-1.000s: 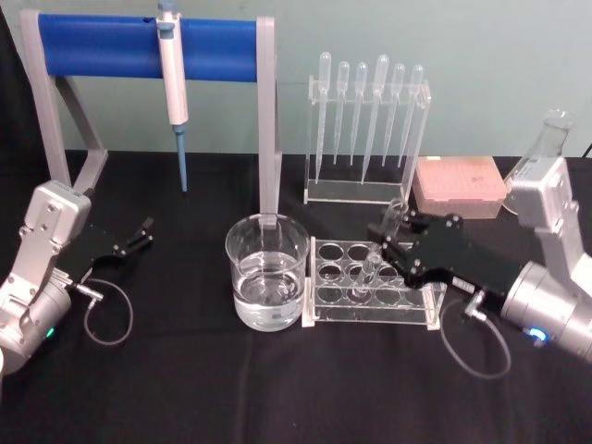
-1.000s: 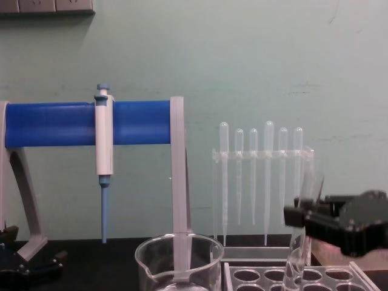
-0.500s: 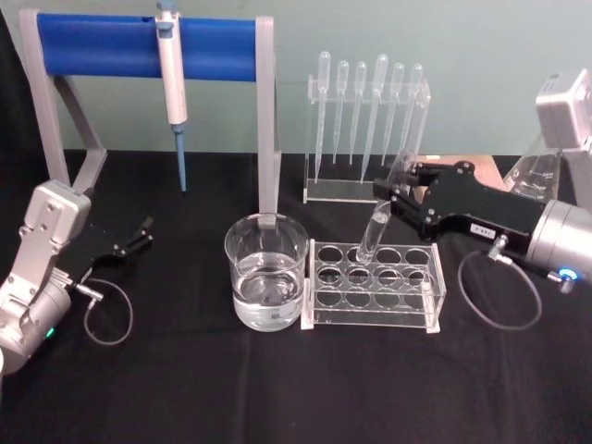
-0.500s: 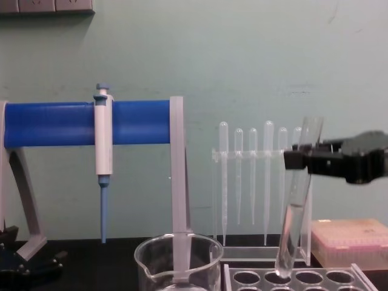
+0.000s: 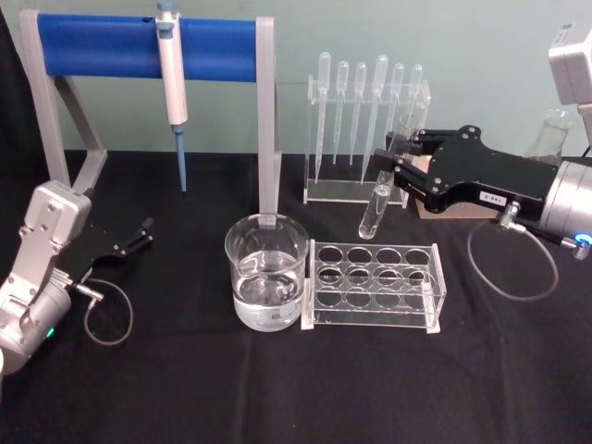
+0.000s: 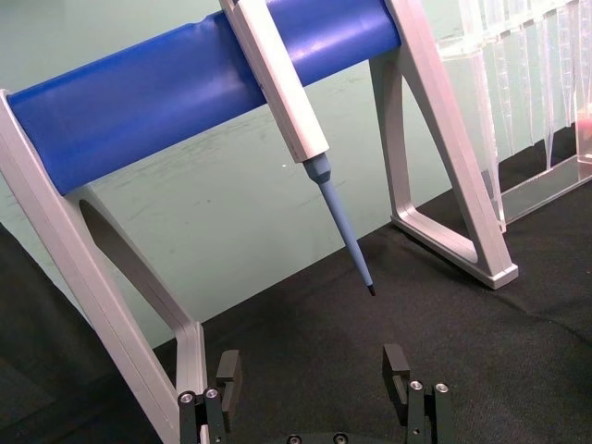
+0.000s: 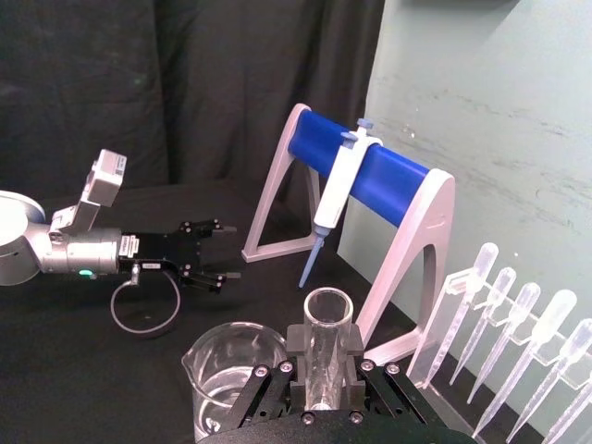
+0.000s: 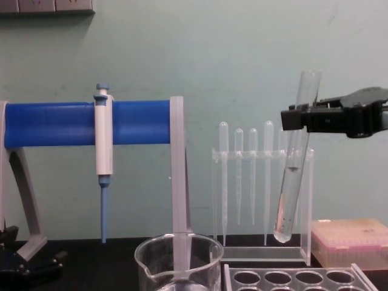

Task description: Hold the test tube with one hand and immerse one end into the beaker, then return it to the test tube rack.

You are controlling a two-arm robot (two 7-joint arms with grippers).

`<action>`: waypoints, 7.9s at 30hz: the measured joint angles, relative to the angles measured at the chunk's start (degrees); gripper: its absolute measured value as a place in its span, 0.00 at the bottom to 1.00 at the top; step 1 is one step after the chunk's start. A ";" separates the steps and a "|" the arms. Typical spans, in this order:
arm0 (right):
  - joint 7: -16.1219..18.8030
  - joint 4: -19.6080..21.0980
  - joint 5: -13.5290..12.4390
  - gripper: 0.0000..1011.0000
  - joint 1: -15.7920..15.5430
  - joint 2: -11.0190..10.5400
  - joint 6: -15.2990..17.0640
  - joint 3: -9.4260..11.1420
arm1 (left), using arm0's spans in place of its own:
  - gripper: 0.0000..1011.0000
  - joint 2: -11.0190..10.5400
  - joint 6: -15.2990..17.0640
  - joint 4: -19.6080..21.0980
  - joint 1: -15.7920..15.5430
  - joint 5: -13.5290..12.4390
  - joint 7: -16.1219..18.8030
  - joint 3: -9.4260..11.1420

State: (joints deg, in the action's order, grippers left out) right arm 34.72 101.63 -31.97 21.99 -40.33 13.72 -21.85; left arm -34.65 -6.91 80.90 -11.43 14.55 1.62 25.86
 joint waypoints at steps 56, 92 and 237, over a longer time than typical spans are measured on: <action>-0.50 0.92 -1.96 0.22 2.39 -2.20 0.39 -2.17 | 0.99 0.00 0.00 0.00 0.00 0.00 0.00 0.00; -0.50 0.91 -1.95 0.22 2.39 -2.20 0.39 -2.17 | 0.99 0.00 0.00 0.00 0.00 0.00 0.00 0.00; 0.22 -17.05 5.71 0.22 9.60 12.61 -5.62 -18.31 | 0.99 0.00 0.00 0.00 0.00 0.00 0.00 0.00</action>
State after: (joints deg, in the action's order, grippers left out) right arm 34.94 84.59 -26.26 31.59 -27.73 8.10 -40.16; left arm -34.65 -6.91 80.90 -11.43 14.55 1.62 25.86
